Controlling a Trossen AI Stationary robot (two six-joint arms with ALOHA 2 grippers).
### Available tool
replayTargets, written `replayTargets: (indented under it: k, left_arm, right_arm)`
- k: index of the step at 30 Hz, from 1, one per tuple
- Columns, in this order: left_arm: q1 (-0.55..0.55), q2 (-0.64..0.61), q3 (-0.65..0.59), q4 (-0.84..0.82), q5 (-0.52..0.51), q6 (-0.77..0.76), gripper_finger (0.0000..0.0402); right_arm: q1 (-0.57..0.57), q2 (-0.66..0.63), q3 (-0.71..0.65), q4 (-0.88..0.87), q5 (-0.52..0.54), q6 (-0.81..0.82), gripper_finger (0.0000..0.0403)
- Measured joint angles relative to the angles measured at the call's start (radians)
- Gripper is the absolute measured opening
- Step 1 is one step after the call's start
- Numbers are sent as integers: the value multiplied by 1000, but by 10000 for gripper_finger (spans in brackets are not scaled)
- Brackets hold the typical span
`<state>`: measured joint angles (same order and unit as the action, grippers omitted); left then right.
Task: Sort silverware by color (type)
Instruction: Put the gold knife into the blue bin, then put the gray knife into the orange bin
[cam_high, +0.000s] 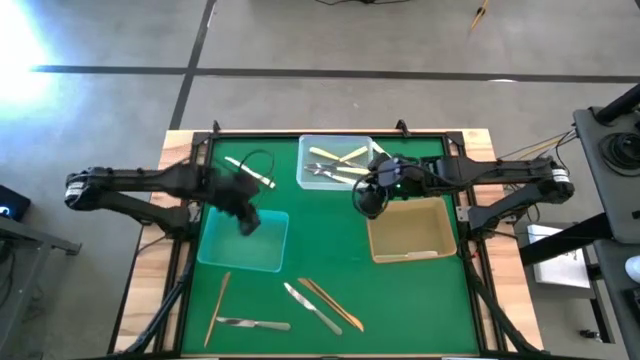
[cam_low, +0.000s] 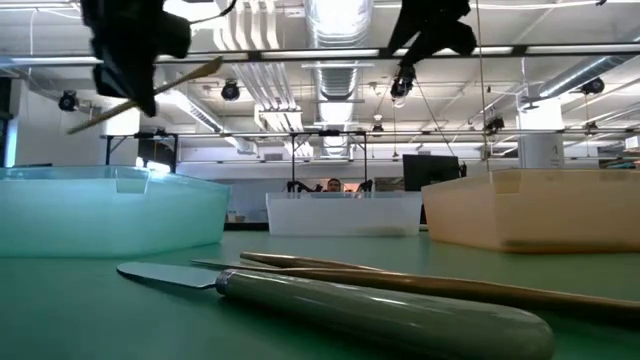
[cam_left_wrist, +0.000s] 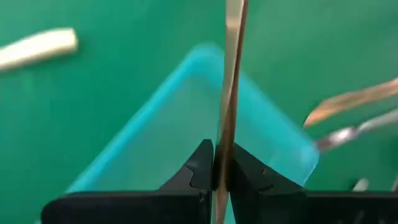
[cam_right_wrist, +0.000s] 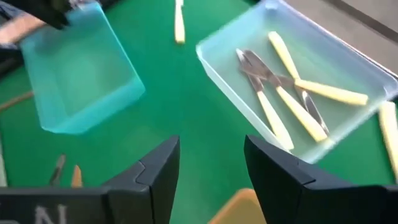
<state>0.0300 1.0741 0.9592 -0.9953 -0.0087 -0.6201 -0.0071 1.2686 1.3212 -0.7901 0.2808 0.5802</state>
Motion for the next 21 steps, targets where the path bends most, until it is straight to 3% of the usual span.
replayTargets:
  k: [7, 10, 16, 21]
  left_arm:
    - [-209, 51, -12, -40, -24, -41, 10]
    - [-222, 108, -28, -79, -34, -41, 18]
    - [-222, 231, -37, -66, -27, -55, 76]
    - [-222, 306, -3, -55, 112, -53, 104]
  right_arm:
    - [0, 35, -1, -16, -1, -15, 155]
    - [0, 60, -1, -18, -1, -15, 157]
    - [0, 109, -2, -35, -62, -21, 155]
    - [6, 134, -2, -53, -101, -32, 157]
